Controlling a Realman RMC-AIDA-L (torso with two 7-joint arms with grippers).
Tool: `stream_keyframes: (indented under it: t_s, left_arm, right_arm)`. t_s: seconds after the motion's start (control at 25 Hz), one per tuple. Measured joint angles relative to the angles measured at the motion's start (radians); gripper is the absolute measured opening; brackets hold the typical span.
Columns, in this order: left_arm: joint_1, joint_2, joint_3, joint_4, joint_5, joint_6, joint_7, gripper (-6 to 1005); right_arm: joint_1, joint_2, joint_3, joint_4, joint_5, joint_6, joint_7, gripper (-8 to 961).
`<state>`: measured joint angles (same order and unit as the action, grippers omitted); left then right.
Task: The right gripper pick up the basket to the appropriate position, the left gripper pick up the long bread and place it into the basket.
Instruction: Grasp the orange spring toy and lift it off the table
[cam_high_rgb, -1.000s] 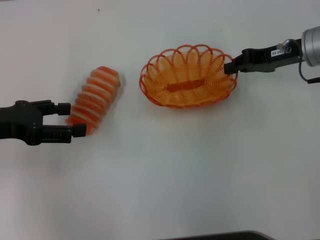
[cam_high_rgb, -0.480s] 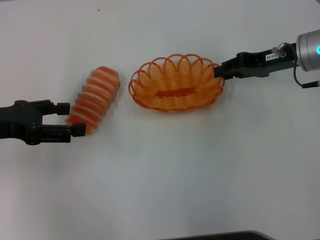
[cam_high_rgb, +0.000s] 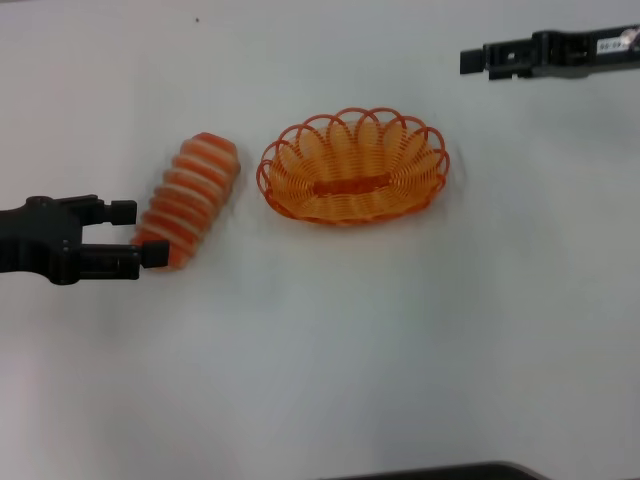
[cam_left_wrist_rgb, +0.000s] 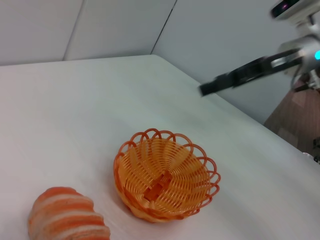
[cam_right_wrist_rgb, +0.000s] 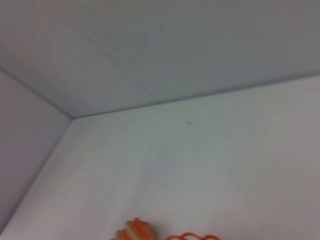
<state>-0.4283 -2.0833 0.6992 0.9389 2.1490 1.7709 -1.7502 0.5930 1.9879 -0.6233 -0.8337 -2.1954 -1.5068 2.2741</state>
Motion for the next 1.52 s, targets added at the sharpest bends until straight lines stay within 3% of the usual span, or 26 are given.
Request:
stream_keyframes:
  t_s: [0.12, 0.32, 0.44, 0.6, 0.64, 0.68, 0.72, 0.76, 0.84, 0.92, 1.12, 1.52]
  left_arm:
    - [-0.006, -0.002, -0.001, 0.002, 0.000, -0.002, -0.001, 905]
    - [-0.016, -0.003, 0.000, 0.005, 0.000, -0.009, -0.024, 905]
    - [-0.022, -0.002, 0.005, 0.009, 0.001, -0.031, -0.067, 905]
    - [-0.050, -0.001, 0.009, 0.038, 0.028, -0.073, -0.197, 905]
    - [-0.059, -0.007, 0.011, 0.059, 0.054, -0.091, -0.237, 905]
    - [-0.072, -0.026, 0.020, 0.103, 0.102, -0.127, -0.293, 905]
    - [-0.072, -0.026, 0.020, 0.103, 0.102, -0.127, -0.293, 904]
    - [-0.077, -0.041, 0.032, 0.130, 0.129, -0.152, -0.315, 904]
    - [-0.082, -0.072, 0.082, 0.176, 0.163, -0.204, -0.346, 904]
    - [-0.081, -0.088, 0.168, 0.195, 0.173, -0.271, -0.383, 899]
    - [-0.066, -0.085, 0.396, 0.160, 0.177, -0.485, -0.457, 887]
    - [-0.063, -0.087, 0.517, 0.111, 0.171, -0.612, -0.459, 863]
  right_arm:
    - [-0.021, -0.003, -0.001, -0.081, 0.093, -0.144, -0.149, 653]
    - [-0.070, 0.057, -0.008, -0.243, 0.134, -0.308, -0.409, 706]
    - [-0.081, 0.078, -0.037, -0.274, 0.090, -0.312, -0.441, 735]
    - [-0.081, 0.089, -0.063, -0.269, 0.018, -0.285, -0.451, 769]
    - [-0.083, 0.092, -0.063, -0.268, 0.011, -0.273, -0.451, 777]
    - [-0.085, 0.094, -0.062, -0.264, 0.009, -0.258, -0.451, 863]
    - [-0.086, 0.095, -0.061, -0.255, 0.009, -0.244, -0.451, 950]
    - [-0.088, 0.095, -0.060, -0.246, 0.009, -0.231, -0.451, 949]
    - [-0.087, 0.094, -0.060, -0.223, 0.009, -0.206, -0.452, 948]
    - [-0.083, 0.092, -0.063, -0.201, 0.007, -0.181, -0.452, 947]
    - [-0.082, 0.094, -0.065, -0.193, 0.006, -0.171, -0.452, 948]
    - [-0.079, 0.095, -0.057, -0.165, 0.011, -0.169, -0.465, 948]
